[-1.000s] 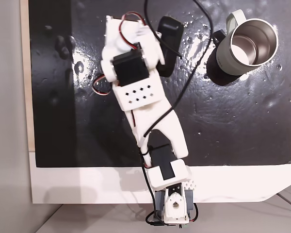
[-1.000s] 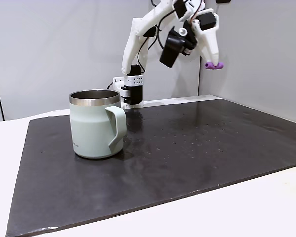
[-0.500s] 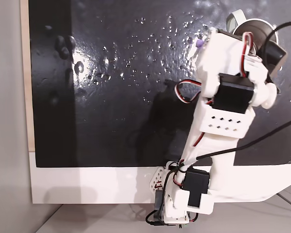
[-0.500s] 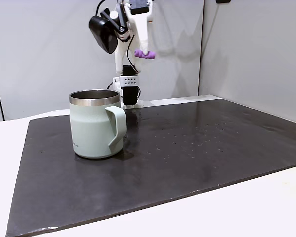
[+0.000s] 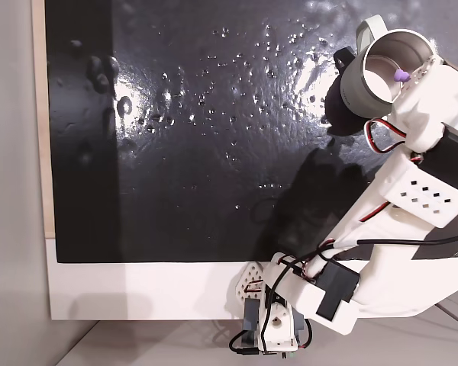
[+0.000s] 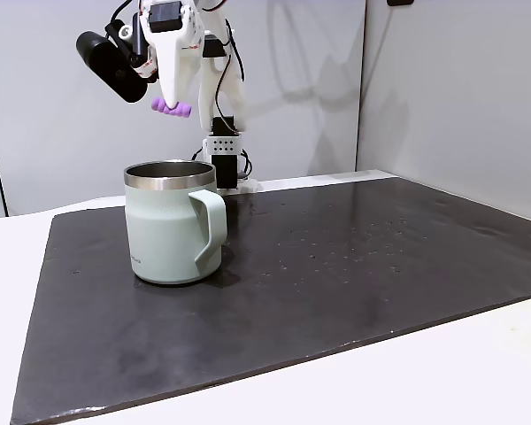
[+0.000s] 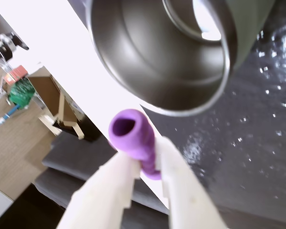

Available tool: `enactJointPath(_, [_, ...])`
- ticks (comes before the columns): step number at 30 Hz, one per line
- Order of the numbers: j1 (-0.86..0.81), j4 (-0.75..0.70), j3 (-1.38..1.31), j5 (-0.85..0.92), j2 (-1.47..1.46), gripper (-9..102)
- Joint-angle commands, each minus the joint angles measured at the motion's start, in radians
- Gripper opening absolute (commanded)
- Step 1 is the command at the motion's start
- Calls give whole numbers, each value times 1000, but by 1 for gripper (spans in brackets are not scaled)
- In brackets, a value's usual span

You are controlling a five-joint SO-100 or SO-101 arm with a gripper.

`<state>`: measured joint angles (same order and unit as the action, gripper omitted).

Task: Grasp a pengrip and put it in the cup.

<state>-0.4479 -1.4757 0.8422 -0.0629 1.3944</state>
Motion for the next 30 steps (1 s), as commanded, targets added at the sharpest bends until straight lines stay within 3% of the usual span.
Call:
enactJointPath(1, [-37,49,-94,21,-15,0])
enactJointPath(19, [-3,-15,-299,21,-114,0])
enactJointPath(25, [-5,-66,-328,-5,-127,36])
enactJointPath(30, [0,-103,-385,-11,-143,38])
